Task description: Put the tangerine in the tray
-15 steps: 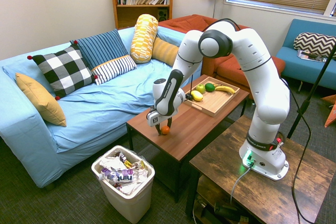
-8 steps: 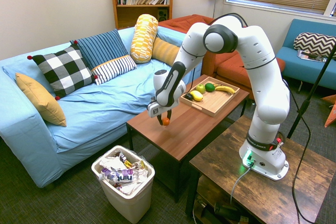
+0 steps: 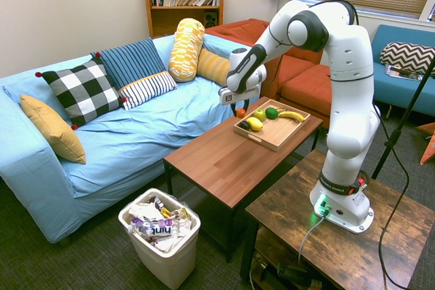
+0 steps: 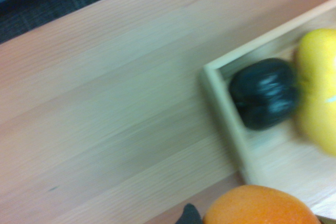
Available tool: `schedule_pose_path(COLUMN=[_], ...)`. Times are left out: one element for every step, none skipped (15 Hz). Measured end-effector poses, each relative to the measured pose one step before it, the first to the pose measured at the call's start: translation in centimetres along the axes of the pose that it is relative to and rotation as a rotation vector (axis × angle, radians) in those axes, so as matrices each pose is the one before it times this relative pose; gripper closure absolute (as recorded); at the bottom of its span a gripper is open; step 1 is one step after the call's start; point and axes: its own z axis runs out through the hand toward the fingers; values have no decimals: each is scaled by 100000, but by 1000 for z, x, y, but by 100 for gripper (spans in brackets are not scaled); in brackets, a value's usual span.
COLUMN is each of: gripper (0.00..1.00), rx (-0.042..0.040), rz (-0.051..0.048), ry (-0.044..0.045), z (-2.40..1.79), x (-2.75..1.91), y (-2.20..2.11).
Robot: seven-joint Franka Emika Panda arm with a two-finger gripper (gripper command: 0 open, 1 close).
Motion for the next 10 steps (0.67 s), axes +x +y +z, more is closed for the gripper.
schedule_pose_path(gripper=[100, 100, 100, 100, 100, 100, 100, 100, 100, 100], rx=[-810, -1459, -1778, -1908, -2217, -2188, -1934, -1519, -1265, -1230], rz=[2916, 3004, 3088, 2898, 2597, 2386, 1701, 1084, 537, 99], ry=[452, 584, 161, -498, -766, -693, -682, -915, -1006, -1125], z=[425, 787, 1227, 1562, 1873, 1874, 1654, 1477, 1303, 1241], x=[2629, 2598, 2261, 1911, 1742, 1554, 1134, 720, 444, 92], y=[1133, 1100, 1018, 984, 989, 893, 681, 444, 292, 267])
